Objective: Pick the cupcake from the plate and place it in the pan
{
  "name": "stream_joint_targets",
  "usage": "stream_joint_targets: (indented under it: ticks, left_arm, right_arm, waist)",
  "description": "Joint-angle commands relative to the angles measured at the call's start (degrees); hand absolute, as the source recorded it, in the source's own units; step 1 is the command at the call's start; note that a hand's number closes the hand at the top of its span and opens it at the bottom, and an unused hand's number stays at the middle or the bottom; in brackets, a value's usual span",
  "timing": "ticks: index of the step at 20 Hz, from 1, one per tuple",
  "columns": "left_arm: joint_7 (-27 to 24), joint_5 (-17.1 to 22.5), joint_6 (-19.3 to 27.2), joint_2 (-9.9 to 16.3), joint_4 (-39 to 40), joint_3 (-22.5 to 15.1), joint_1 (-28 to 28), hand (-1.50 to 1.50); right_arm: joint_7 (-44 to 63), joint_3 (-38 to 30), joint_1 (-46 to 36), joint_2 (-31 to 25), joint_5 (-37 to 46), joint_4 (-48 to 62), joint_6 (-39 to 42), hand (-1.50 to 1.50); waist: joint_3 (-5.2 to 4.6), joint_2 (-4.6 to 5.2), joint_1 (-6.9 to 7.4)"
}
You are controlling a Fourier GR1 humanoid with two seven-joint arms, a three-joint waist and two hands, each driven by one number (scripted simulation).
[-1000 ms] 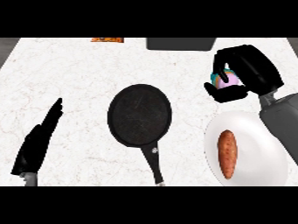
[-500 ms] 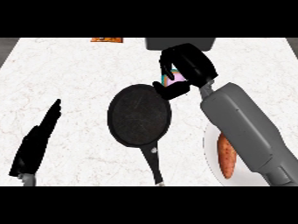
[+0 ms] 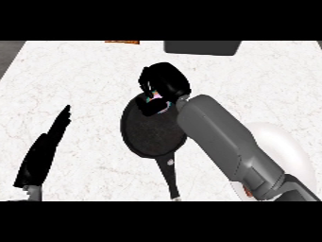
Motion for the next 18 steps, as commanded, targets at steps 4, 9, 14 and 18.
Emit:
stream_joint_targets:
  ticks: [4,9,14,18]
  left_arm:
    - [-1.41,-0.92,-0.89,-0.19,2.17,-0.91,-2.38,0.00]
    - [0.34,-1.81,-0.13,-1.52,0.99,-2.32,-2.58,0.00]
    - [-0.27,-0.73,-1.29,-0.97,2.83,-1.11,-4.70,0.00]
    - [-1.26,-2.38,0.88,-3.29,3.01,-2.83,-2.40,0.00]
  right_arm:
    - [0.88,12.95,-2.76,1.23,-1.89,7.88,0.76,1.50]
    - [4.64,6.52,3.16,1.25,-17.81,9.63,8.47,-1.50]
    - [1.55,5.71,4.32,1.26,-28.98,4.79,4.04,-1.50]
    - [-5.94,5.97,6.97,1.26,-32.76,3.61,-4.44,-1.50]
  waist:
    - [-0.06,0.76,2.91]
    - [0.04,0.97,3.33]
    - [0.09,1.03,3.88]
    - [0.12,0.65,2.95]
